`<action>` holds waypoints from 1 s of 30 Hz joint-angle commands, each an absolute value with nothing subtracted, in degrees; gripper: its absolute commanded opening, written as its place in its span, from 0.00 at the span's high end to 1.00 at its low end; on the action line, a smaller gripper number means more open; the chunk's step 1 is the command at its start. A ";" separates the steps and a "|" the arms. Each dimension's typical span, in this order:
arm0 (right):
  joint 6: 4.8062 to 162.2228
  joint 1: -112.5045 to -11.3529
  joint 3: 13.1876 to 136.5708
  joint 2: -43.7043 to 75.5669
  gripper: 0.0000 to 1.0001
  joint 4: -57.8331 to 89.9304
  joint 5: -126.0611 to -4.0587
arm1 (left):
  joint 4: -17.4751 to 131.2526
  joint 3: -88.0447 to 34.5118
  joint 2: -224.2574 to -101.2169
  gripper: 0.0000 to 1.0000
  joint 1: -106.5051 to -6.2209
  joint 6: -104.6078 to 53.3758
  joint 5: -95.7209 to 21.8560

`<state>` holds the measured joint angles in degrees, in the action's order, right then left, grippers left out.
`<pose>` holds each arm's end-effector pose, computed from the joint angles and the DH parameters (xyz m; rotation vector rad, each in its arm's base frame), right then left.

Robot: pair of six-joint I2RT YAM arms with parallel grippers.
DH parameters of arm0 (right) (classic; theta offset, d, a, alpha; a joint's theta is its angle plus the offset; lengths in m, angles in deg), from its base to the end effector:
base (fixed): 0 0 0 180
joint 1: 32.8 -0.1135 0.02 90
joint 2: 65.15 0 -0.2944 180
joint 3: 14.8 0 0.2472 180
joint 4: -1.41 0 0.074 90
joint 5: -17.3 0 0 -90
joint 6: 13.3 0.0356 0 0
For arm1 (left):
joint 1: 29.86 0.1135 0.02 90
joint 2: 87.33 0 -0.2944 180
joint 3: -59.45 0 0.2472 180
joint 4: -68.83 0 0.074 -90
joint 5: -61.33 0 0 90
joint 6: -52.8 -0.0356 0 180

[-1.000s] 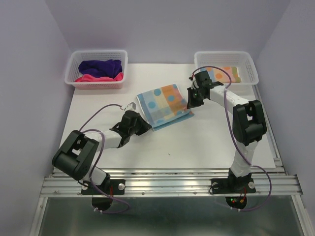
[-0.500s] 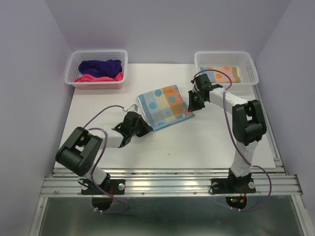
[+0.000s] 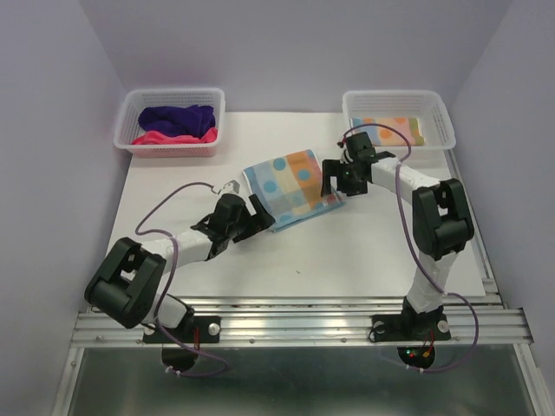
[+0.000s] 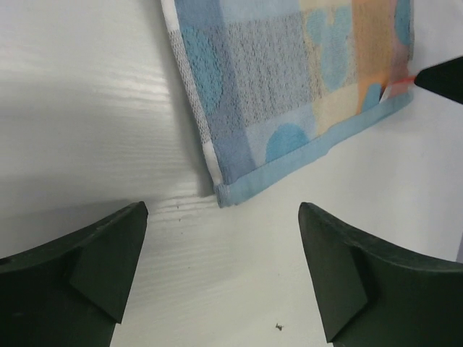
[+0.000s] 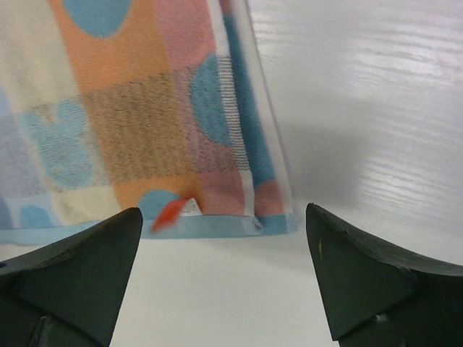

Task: Fold and stack the towels
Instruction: Fold the towel

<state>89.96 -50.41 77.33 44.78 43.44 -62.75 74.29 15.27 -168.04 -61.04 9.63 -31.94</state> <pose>0.3894 0.1301 0.2204 -0.1627 2.6454 0.4124 0.2256 -0.1389 0.2004 -0.2688 2.2207 -0.8449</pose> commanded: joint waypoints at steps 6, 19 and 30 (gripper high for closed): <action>83.39 -50.91 92.66 45.32 0.00 38.13 -53.02 | 61.99 -0.19 -164.32 0.01 -57.65 0.96 -18.30; 75.12 -51.35 114.29 65.71 0.00 38.30 -58.02 | 62.34 -16.47 -184.18 0.01 -48.41 -7.75 -23.40; 73.45 -51.43 121.67 74.59 0.00 36.47 -62.85 | 62.52 -24.82 -196.40 0.12 -45.51 -8.89 -25.16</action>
<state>74.55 -50.89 116.78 73.67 40.29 -60.60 62.07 -21.51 -195.53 -47.23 -7.44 -24.40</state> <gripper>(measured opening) 0.999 0.919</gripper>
